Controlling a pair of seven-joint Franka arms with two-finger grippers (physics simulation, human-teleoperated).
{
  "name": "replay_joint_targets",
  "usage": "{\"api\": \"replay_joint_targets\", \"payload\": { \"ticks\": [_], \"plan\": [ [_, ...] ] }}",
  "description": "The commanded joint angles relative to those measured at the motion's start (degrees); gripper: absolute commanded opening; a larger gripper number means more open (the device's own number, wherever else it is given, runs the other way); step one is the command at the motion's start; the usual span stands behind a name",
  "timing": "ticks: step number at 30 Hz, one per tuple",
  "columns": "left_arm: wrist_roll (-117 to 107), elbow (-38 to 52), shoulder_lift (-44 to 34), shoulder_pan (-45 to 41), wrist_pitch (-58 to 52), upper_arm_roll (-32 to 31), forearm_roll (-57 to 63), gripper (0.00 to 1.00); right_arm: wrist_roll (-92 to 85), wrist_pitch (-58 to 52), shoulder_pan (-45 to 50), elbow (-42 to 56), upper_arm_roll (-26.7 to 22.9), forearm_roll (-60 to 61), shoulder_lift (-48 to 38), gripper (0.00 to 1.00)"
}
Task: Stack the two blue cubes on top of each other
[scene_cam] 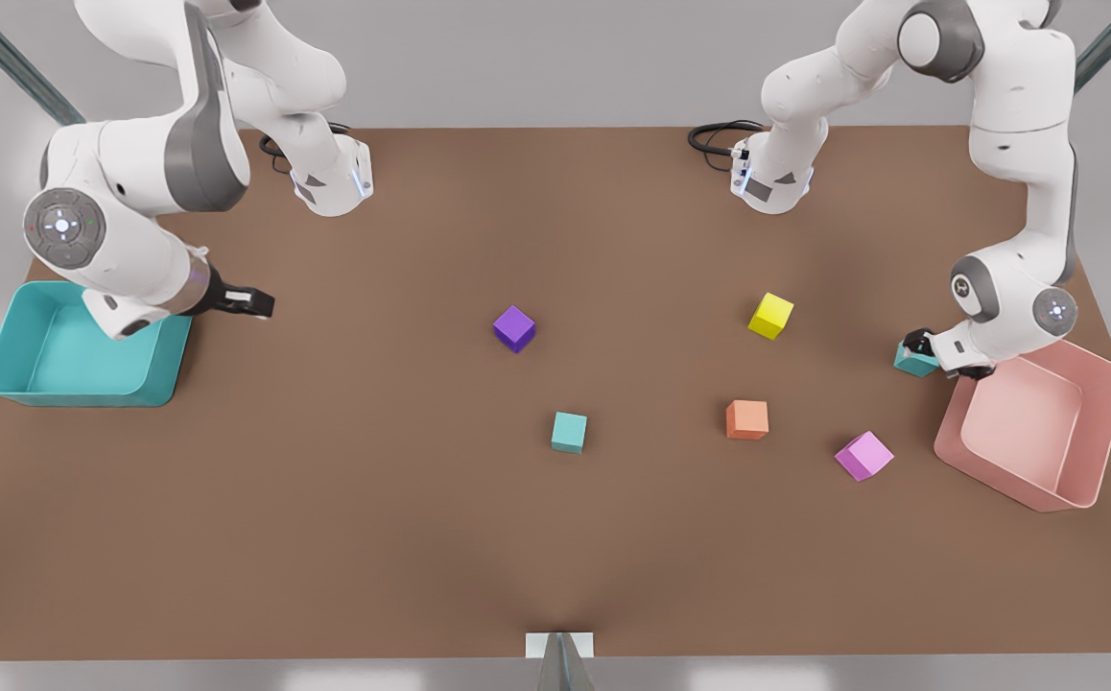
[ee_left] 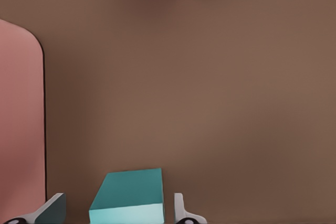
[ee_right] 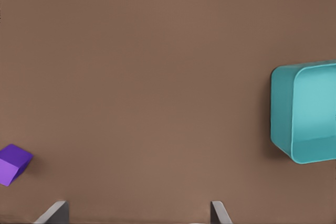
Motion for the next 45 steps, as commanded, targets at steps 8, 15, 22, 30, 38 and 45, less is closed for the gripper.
{"api": "replay_joint_targets", "payload": {
  "ticks": [8, 15, 22, 30, 38, 45],
  "plan": [
    [14.68, -1.30, 1.02, 0.49, 2.31, 0.01, -0.51, 1.00, -19.49, 0.77, -0.01, 0.06, 0.07, -0.02, 0.79, 1.00],
    [14.85, -1.39, 1.38, 1.20, 2.04, 1.07, -1.57, 1.00, -19.57, 0.77, -0.01, 0.15, 0.07, -0.11, 1.23, 1.00],
    [14.68, -3.14, 1.29, 1.28, 2.04, 2.12, -1.65, 1.00, -19.93, 0.95, -0.01, 0.15, 0.07, -0.20, 1.85, 1.00],
    [14.68, -3.41, 2.61, 1.28, 2.22, 2.12, -1.65, 1.00, -20.01, 1.12, -0.01, 0.06, -0.02, -0.02, 2.29, 1.00],
    [14.59, -3.32, 2.96, 1.28, 2.57, 2.12, -1.74, 0.62, -20.01, 1.12, -0.10, -0.02, -0.02, 0.15, 2.46, 1.00],
    [-19.94, 3.43, -16.91, -7.77, -34.50, -1.30, -1.83, 0.62, -20.19, 1.12, -0.36, 0.41, -0.11, 0.15, 2.90, 1.00]
  ]
}}
